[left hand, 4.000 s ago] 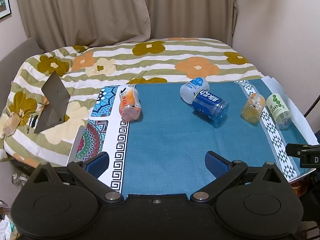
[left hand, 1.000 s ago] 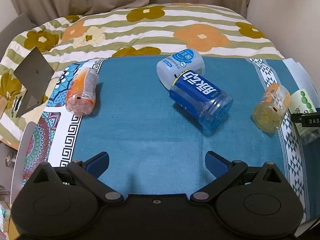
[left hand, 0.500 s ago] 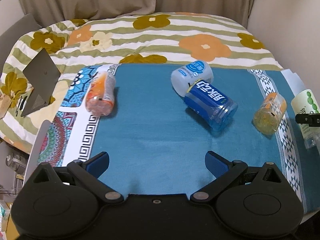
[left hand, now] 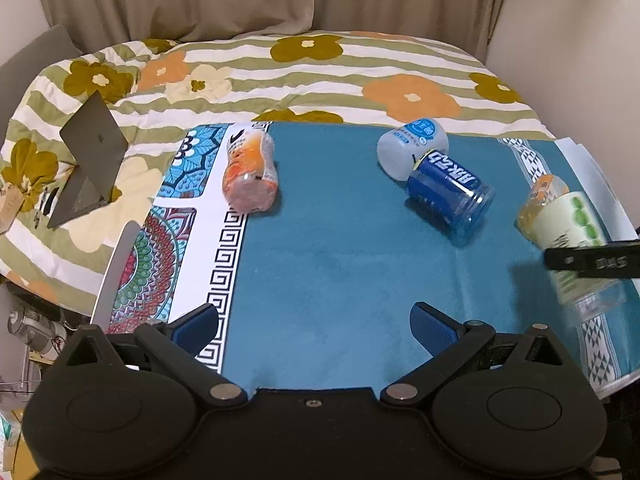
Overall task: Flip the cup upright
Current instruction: 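Lift the white cup with the right gripper and set it down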
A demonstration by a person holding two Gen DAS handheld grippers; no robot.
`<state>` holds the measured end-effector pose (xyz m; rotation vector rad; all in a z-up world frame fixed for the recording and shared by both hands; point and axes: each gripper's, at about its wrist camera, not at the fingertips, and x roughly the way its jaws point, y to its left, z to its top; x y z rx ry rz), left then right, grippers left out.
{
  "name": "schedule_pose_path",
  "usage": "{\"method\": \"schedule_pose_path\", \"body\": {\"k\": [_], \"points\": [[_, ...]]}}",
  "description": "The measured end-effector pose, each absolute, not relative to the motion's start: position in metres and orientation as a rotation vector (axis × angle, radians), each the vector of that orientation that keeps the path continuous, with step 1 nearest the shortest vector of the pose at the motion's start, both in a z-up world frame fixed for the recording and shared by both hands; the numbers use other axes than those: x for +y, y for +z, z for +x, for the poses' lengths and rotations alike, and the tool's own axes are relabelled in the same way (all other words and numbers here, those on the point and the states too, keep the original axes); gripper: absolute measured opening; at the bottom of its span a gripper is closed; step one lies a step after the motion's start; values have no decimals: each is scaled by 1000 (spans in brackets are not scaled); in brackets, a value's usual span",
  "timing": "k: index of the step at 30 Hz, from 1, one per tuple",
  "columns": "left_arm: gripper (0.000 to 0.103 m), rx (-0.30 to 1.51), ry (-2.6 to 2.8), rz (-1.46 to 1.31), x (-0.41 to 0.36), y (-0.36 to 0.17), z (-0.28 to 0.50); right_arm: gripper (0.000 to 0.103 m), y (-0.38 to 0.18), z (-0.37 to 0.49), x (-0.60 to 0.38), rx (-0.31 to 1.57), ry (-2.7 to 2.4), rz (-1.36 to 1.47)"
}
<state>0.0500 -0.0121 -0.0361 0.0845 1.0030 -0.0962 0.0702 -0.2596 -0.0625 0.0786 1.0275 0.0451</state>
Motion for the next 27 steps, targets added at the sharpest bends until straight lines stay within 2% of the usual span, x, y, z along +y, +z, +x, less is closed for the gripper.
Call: {"method": "schedule_pose_path", "body": {"k": [14, 27], "points": [[103, 1035, -201, 133, 12, -59, 59, 77, -113, 80, -191, 1084, 7, 165], [103, 1053, -239, 140, 15, -68, 71, 79, -127, 84, -180, 1110, -15, 182]]}}
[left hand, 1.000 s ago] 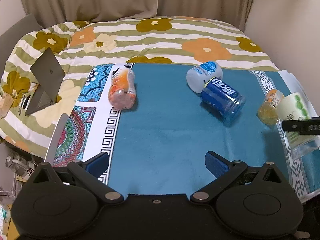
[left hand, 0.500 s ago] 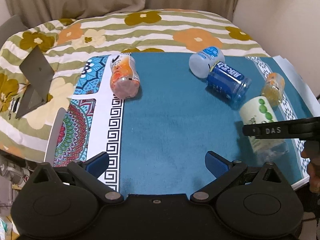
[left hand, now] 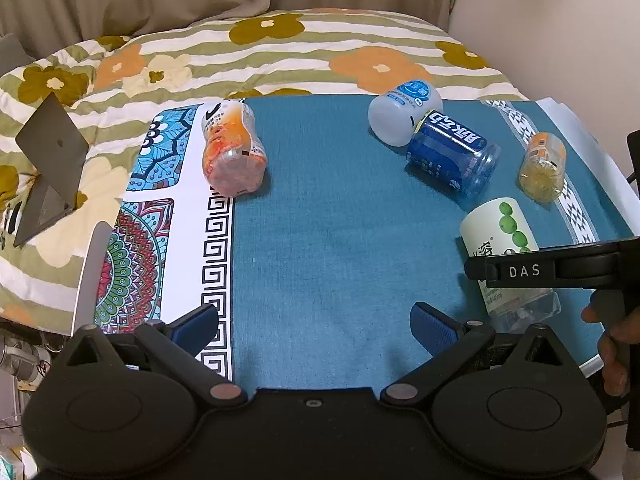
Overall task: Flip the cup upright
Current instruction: 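Lift the white cup with the right gripper and set it down, then grasp the white cup with the left gripper and lift it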
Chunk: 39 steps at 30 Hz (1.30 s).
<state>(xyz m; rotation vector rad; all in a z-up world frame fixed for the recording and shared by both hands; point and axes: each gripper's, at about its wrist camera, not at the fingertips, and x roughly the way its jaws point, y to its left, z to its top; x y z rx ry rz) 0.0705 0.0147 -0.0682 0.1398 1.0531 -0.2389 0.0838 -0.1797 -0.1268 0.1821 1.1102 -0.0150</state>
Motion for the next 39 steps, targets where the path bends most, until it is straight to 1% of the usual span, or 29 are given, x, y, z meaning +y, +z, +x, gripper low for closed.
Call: {"method": "schedule_pose_path", "body": {"k": [2, 5, 8, 19, 22, 29, 33, 37, 39], "points": [[103, 1056, -238, 137, 15, -69, 71, 79, -127, 84, -179, 1114, -17, 182], [103, 1060, -239, 137, 15, -70, 71, 82, -128, 86, -179, 1123, -19, 198], [103, 1060, -238, 142, 14, -69, 71, 99, -128, 86, -180, 1124, -23, 221], [103, 1054, -238, 145, 9, -66, 71, 99, -121, 85, -185, 1115, -17, 250], [103, 1053, -236, 148, 3, -62, 68, 102, -116, 84, -189, 1115, -9, 273], [103, 1025, -237, 161, -16, -37, 67, 103, -75, 72, -210, 1043, -25, 295], [103, 1017, -260, 167, -37, -26, 72, 103, -53, 60, -239, 1026, -52, 293], [103, 1046, -291, 160, -65, -25, 84, 103, -44, 47, -273, 1023, -72, 275], [103, 1094, -303, 139, -78, -30, 93, 103, -41, 40, -288, 1019, -74, 243]]}}
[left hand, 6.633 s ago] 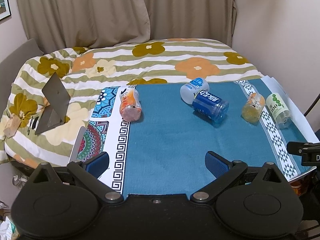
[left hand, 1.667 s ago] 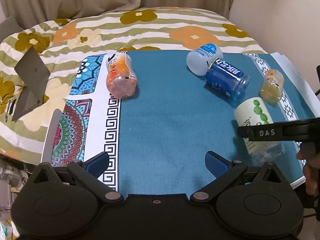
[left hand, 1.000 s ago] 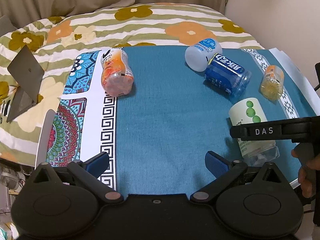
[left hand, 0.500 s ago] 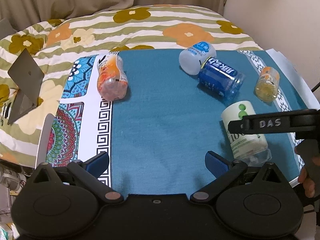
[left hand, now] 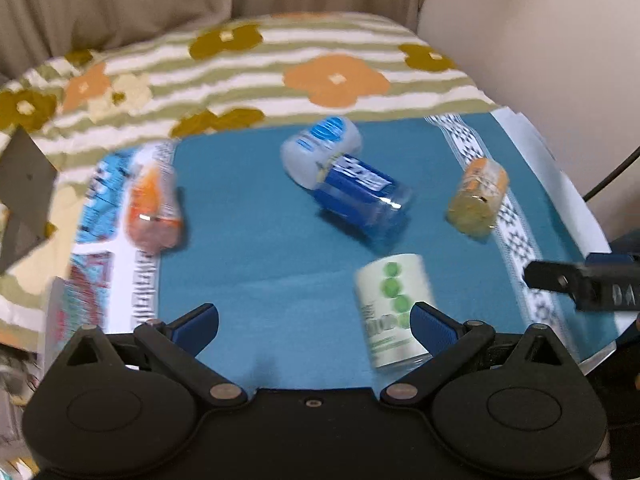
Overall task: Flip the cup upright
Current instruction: 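Grasp the white cup with the left gripper and lift it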
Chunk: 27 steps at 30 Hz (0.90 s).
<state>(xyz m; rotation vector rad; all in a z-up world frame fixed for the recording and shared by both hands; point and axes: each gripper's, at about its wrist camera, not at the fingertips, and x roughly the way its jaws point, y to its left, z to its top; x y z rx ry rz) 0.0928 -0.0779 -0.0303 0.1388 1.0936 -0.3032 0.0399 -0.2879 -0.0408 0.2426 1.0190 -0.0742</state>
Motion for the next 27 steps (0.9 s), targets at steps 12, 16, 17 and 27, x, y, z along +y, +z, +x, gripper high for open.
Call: {"method": "schedule_pose_path", "body": {"k": [12, 16, 17, 27], "points": [[93, 1385, -255, 64, -141, -79, 146, 103, -76, 22, -346, 1034, -52, 240], [92, 1438, -216, 64, -150, -93, 159, 103, -92, 23, -358, 1056, -29, 290], [91, 1445, -210, 65, -152, -95, 162, 103, -95, 23, -360, 1061, -25, 298], [78, 1507, -174, 58, -160, -114, 179, 103, -113, 33, -371, 1091, 20, 341]]}}
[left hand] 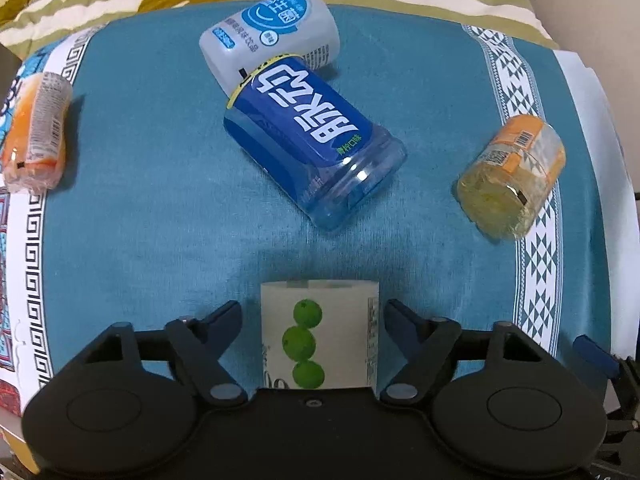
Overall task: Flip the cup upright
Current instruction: 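Grasp the white cup with the left gripper and lift it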
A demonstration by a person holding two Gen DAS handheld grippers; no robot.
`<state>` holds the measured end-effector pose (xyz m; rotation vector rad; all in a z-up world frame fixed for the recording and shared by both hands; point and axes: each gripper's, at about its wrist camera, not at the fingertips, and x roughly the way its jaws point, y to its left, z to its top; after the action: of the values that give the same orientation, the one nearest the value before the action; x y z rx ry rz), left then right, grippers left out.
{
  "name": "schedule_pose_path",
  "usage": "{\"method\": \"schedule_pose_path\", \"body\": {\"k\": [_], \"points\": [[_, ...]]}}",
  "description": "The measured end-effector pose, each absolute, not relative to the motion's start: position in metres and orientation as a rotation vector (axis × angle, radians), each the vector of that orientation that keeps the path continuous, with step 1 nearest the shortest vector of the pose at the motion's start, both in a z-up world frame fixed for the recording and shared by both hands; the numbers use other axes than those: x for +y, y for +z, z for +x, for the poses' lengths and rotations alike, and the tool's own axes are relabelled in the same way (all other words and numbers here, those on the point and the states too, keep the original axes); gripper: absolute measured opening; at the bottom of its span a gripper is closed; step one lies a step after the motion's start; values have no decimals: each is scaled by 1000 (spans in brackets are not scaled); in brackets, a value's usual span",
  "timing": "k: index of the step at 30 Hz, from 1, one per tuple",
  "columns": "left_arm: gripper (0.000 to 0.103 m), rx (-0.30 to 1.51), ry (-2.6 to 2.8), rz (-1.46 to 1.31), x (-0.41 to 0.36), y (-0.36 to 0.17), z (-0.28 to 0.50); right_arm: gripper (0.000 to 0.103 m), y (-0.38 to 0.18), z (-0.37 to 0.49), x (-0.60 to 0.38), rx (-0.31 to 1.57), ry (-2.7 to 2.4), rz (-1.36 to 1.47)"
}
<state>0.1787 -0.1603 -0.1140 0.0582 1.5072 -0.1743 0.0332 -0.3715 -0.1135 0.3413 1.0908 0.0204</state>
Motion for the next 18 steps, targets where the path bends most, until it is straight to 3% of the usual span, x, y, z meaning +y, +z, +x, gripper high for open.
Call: {"method": "schedule_pose_path", "body": {"k": [5, 18], "points": [[67, 1538, -178, 51, -163, -123, 181, 103, -116, 35, -373, 1090, 23, 349], [62, 1487, -226, 34, -158, -113, 171, 103, -114, 35, -376, 1077, 19, 372]]}}
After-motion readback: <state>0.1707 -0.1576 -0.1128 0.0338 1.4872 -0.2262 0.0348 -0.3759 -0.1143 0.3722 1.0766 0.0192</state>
